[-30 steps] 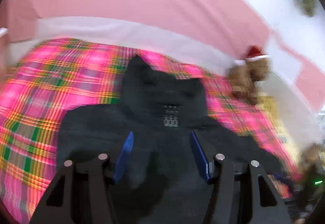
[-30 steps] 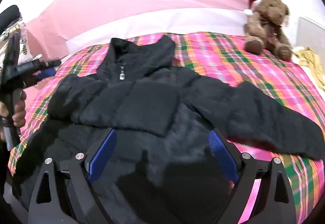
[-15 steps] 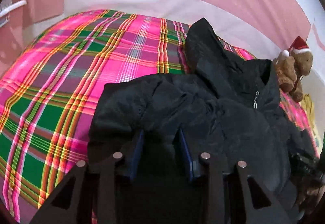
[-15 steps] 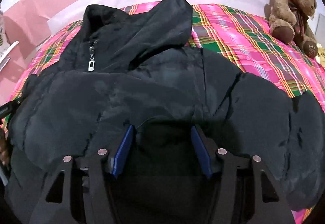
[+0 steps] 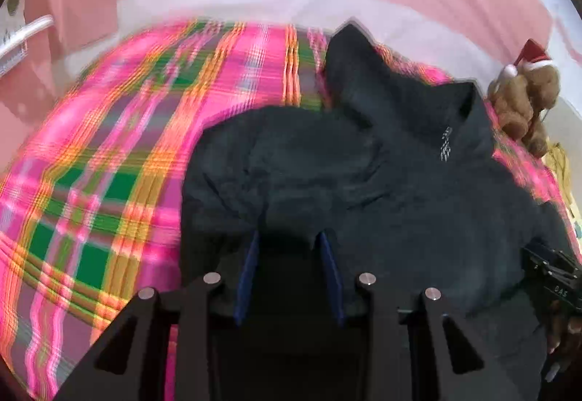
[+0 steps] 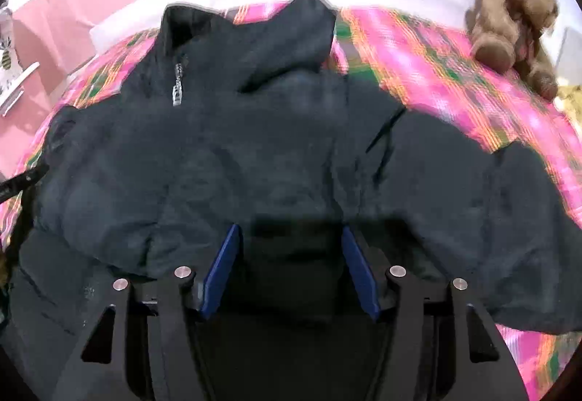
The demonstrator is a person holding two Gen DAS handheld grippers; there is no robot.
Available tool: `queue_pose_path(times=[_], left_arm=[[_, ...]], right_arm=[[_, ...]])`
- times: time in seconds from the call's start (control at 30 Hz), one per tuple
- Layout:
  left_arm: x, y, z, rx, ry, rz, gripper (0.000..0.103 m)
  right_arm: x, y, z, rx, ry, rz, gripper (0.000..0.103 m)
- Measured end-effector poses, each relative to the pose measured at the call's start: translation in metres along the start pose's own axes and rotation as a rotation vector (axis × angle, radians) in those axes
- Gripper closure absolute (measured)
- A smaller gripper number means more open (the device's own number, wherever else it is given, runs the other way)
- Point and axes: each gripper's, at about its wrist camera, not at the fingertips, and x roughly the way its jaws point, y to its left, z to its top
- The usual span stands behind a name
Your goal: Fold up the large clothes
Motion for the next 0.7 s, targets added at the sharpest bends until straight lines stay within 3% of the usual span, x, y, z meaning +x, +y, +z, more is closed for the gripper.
queue_pose_path(times=[0.2, 0.3, 0.47, 0.57, 0.7], left_arm=[[0.004, -0.012, -0.002, 0.057, -0.026, 0.058, 0.066], [-0.012, -0.016, -0.001, 0.052, -0.014, 0.071, 0.067], [-0.078, -0.041, -0.021, 0.092, -0.070, 0.019, 0.067], [-0.121, -0.054, -0.044, 0.068, -0.109, -0.052, 0.067], [-0.161, -0.067, -0.080, 0.016, -0.143, -0.123, 0.067]], right_arm=[[0.005, -0.001, -0.001, -0.002, -0.003, -0.010, 0.040], [-0.014, -0.007, 0.001, 0.058, -0.001, 0.011, 0.040], [-0.092, -0.013, -0.022, 0.104, -0.133, 0.051, 0.040], [-0.143, -0.019, -0.052, 0.158, -0.202, 0.093, 0.040], [-0.186, -0.030, -0.089, 0.221, -0.247, 0.087, 0.040]])
